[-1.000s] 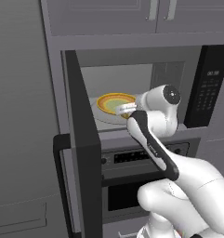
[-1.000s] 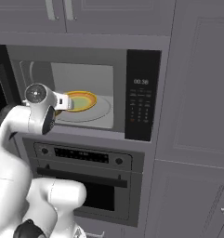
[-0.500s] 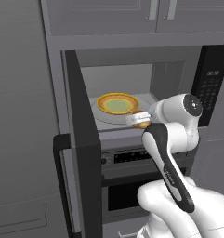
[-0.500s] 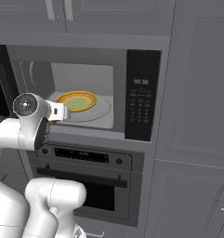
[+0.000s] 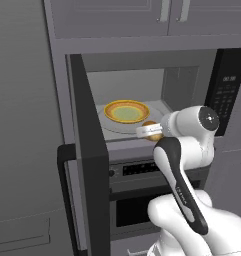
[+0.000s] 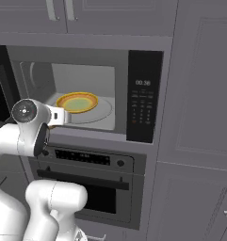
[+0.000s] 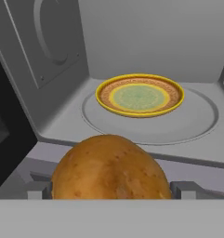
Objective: Retrieve the reheated potato from the microwave, then place the potato, cheese, and condiment on the cutting board.
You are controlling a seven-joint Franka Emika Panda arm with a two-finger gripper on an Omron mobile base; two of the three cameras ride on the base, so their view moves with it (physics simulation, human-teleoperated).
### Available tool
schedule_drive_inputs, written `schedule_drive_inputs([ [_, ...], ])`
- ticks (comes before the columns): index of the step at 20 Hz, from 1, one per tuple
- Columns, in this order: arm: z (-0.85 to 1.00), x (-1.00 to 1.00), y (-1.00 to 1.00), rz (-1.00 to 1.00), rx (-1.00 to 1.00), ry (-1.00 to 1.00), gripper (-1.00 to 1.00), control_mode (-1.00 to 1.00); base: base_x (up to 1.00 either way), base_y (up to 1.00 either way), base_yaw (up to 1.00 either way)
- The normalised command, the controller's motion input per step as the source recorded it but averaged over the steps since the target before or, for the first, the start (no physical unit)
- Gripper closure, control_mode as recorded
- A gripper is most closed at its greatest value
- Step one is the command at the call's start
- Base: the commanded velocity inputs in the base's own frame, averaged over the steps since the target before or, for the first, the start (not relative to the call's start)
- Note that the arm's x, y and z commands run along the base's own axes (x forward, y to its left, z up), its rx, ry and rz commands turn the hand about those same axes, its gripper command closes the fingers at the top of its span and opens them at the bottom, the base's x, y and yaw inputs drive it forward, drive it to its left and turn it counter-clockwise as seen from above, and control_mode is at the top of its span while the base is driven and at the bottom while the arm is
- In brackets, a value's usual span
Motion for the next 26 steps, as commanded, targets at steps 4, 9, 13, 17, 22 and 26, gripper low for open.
schedule_drive_inputs([
  [4,0.00,0.00,0.00,0.00,0.00,0.00,1.00,-1.00,0.00,0.00,0.00],
  [9,0.00,0.00,0.00,0.00,0.00,0.00,1.00,-1.00,0.00,0.00,0.00],
  [13,0.00,0.00,0.00,0.00,0.00,0.00,1.00,-1.00,0.00,0.00,0.00],
  [17,0.00,0.00,0.00,0.00,0.00,0.00,1.00,1.00,0.00,0.00,0.00],
  [22,0.00,0.00,0.00,0.00,0.00,0.00,1.00,1.00,0.00,0.00,0.00],
  [26,0.00,0.00,0.00,0.00,0.00,0.00,1.00,1.00,0.00,0.00,0.00],
])
